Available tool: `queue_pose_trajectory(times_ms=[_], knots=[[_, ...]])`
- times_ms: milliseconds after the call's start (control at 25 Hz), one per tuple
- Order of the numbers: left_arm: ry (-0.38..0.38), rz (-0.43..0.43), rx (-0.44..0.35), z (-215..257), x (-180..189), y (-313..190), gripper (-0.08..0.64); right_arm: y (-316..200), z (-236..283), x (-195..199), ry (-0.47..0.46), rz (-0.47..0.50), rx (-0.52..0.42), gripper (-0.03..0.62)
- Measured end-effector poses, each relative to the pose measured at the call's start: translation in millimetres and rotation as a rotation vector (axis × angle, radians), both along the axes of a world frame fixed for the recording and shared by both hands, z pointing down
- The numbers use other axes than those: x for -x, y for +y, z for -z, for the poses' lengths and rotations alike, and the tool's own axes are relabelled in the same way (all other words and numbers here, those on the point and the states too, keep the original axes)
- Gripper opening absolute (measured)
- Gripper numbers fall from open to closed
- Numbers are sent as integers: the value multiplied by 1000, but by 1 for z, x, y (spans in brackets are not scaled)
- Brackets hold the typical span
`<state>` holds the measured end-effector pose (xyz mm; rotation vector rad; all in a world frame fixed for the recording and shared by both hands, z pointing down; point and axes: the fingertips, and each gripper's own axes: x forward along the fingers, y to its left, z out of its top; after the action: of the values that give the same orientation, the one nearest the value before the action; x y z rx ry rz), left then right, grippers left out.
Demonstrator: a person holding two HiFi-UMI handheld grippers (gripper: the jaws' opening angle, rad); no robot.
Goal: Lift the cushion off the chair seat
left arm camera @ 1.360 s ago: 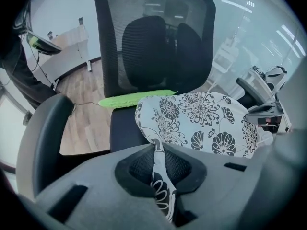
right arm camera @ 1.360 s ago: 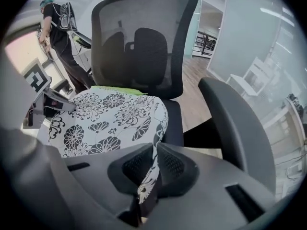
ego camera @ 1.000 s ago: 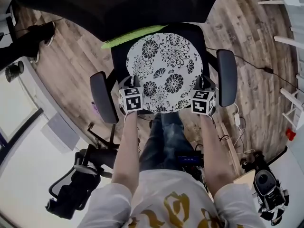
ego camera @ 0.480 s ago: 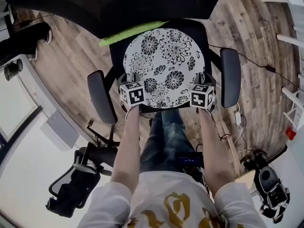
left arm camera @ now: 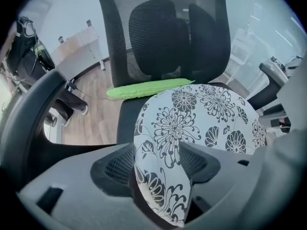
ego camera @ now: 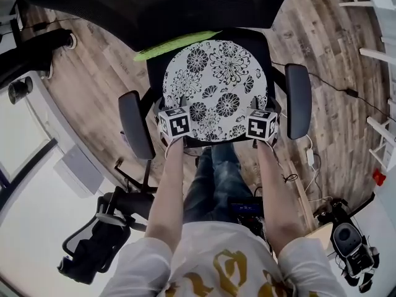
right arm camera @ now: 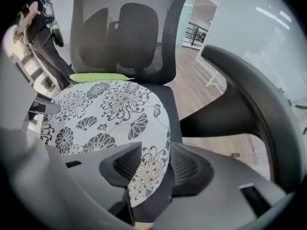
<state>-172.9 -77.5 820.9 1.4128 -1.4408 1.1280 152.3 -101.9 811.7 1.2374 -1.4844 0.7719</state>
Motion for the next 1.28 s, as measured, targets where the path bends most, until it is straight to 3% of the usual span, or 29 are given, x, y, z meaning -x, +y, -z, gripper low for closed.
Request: queue_pose_trajectory(times_ms=[400, 760, 840, 880, 1000, 1280], knots=[[12, -51, -32, 33, -17, -6, 272, 4, 25, 13, -29, -11, -37, 166], [62, -51, -179, 94, -18, -24, 266, 3, 76, 22, -94, -33, -108, 135], [68, -46, -221, 111, -16, -26, 201, 5, 89, 25, -139, -61, -125, 79], [70, -44, -246, 119, -15, -27, 129, 6, 96, 27, -174, -80, -131, 40], [85, -39, -316, 141, -12, -31, 30, 2, 116, 34, -275, -114, -159, 20], [220, -36, -440, 197, -22, -29, 11, 0, 168, 35, -406, -151, -268, 12]])
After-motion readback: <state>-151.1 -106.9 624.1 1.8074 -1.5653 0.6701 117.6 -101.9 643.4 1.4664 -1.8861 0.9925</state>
